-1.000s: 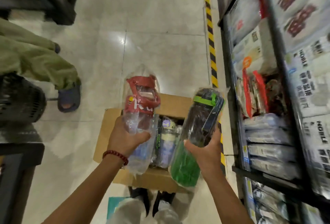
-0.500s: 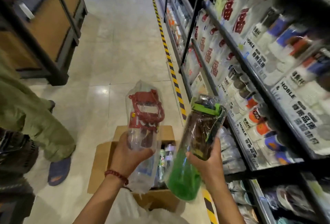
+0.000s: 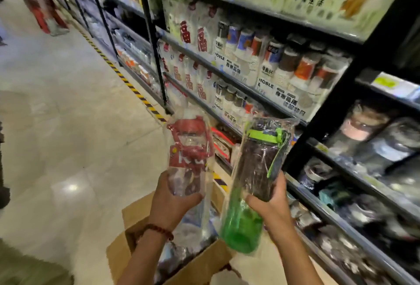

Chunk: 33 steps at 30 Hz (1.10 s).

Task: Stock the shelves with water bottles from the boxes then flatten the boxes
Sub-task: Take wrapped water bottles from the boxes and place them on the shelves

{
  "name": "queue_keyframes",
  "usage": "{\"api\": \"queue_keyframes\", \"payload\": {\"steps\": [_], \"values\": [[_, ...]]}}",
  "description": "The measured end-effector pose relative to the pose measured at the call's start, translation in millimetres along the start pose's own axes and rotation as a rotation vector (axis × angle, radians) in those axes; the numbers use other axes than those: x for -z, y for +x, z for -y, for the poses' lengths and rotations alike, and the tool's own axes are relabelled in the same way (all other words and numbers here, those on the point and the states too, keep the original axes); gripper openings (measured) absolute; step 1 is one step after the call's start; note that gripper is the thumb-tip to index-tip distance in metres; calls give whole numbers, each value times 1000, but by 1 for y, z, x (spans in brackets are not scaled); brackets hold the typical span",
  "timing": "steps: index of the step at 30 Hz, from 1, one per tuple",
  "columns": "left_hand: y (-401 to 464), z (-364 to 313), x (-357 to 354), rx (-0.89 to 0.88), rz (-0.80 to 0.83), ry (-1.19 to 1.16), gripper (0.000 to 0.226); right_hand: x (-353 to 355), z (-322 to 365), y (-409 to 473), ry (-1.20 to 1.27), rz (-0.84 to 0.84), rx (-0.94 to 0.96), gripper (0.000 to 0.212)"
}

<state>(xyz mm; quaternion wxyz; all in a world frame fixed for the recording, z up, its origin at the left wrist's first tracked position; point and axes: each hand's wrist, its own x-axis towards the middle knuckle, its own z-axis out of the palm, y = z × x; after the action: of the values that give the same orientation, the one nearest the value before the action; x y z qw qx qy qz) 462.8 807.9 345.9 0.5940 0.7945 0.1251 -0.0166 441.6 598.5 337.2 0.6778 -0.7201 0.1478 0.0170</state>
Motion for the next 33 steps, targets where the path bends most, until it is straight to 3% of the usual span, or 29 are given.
{"api": "queue_keyframes", "payload": {"steps": [7,13,18,23,26,29,33], "values": [[-38,17,-23,-2,255,80,57,27,-37,-85,54,-287,-52,112],[-65,6,-63,-63,430,48,74,64,-41,-137,96,-501,-25,112],[-98,-9,-112,-71,564,92,101,112,-46,-175,118,-650,13,112],[-156,-28,-183,-131,683,65,72,185,-58,-225,155,-778,61,86],[-201,-39,-225,-158,747,29,63,232,-73,-260,165,-848,55,85],[-251,-46,-271,-170,815,3,60,283,-84,-303,174,-944,4,101],[-310,-40,-329,-147,921,0,72,344,-100,-356,133,-1084,-37,92]]}}
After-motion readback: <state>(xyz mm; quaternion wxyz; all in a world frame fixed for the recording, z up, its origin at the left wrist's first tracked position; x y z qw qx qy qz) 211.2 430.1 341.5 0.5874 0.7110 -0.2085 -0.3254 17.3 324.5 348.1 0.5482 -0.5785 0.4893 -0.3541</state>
